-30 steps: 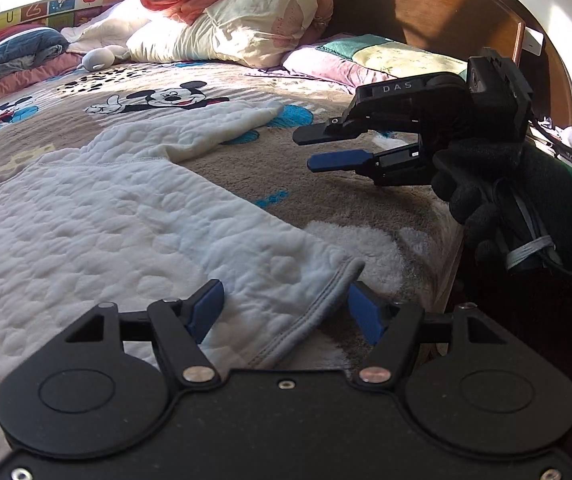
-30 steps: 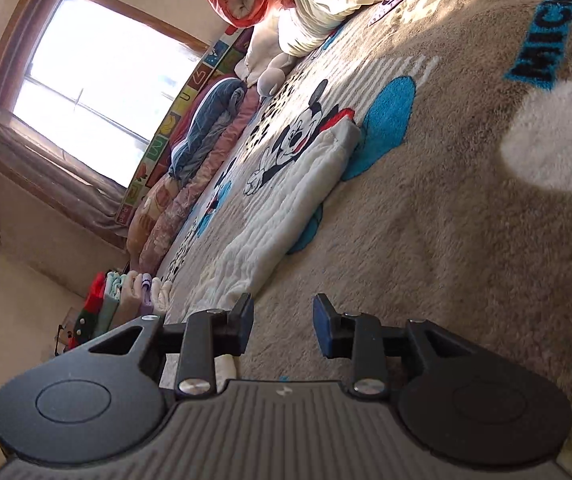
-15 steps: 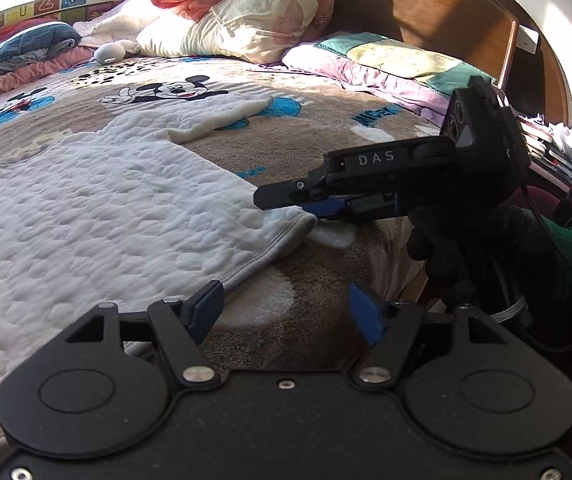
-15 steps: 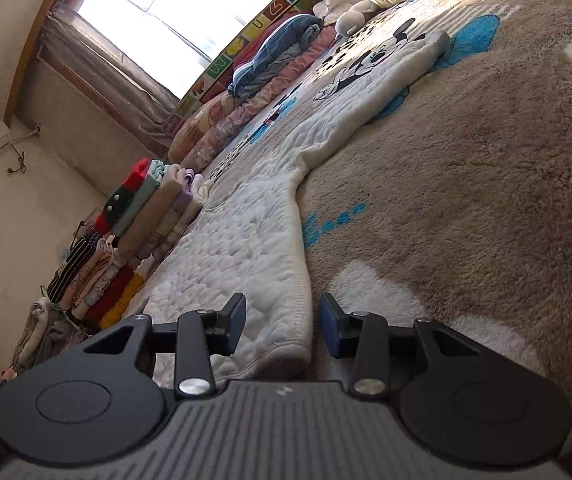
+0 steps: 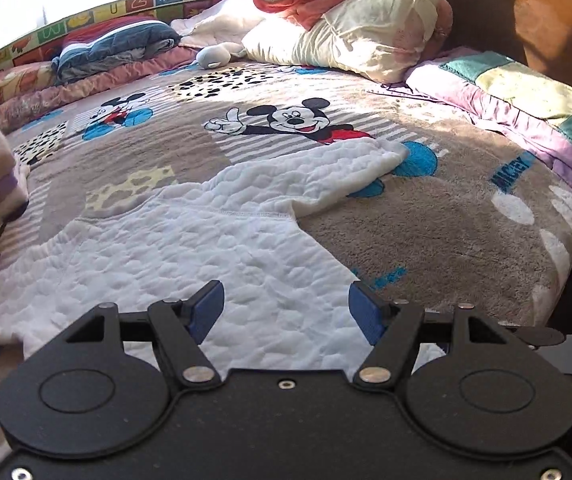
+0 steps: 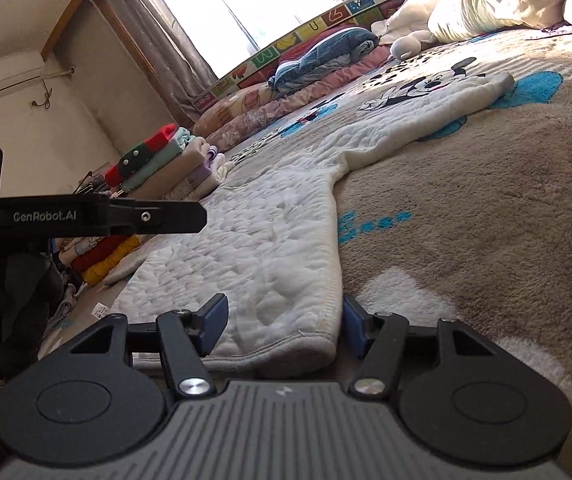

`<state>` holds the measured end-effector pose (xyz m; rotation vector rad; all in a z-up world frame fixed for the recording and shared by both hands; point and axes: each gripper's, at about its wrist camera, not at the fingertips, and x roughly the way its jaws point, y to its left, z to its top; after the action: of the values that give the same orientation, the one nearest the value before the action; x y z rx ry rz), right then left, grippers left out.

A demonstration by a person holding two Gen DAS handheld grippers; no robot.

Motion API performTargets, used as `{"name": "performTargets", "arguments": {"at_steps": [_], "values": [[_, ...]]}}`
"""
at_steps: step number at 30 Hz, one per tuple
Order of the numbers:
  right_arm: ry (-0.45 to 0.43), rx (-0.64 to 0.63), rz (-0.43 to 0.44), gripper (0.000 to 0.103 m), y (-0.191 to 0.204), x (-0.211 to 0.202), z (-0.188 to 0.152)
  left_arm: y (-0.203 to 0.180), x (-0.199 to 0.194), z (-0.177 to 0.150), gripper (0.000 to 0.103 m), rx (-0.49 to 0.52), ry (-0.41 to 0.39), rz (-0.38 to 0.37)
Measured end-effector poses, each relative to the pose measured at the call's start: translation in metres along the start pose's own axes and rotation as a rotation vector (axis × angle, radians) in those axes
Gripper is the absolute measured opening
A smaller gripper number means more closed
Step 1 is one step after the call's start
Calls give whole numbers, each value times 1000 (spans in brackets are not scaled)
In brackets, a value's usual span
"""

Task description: Fold clothes

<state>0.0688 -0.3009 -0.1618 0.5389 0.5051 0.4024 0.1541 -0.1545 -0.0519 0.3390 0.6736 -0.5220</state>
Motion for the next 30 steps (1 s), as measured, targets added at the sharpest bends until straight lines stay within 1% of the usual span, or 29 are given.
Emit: {"name": "performTargets", "arguments": {"at_steps": [2,5,9,15,20,22,23,29,30], "values": [[-28,-6,20,60,-4,-1,-4,-18,19,22,68,107,25,26],[-48,-67,15,60,1,1,-10,-46,44,48,68,258,52,48],[-55,-71,24,60,1,-2,-11,-82,76,74,68,392,76,57],[-53,-18,50,56,-6,-10,-7,-118,114,97,68,487,111,60],[-51,32,73,54,-14,-16,0,-130,136,112,68,518,138,59],[-50,53,83,47,-18,-18,3,-135,145,118,68,530,150,58],[-49,63,87,46,-20,-20,4,-137,148,120,67,535,154,59],[-41,107,102,45,-28,-24,10,-155,165,128,66,554,177,69],[-39,109,103,45,-28,-24,9,-157,168,128,66,557,179,80]]}}
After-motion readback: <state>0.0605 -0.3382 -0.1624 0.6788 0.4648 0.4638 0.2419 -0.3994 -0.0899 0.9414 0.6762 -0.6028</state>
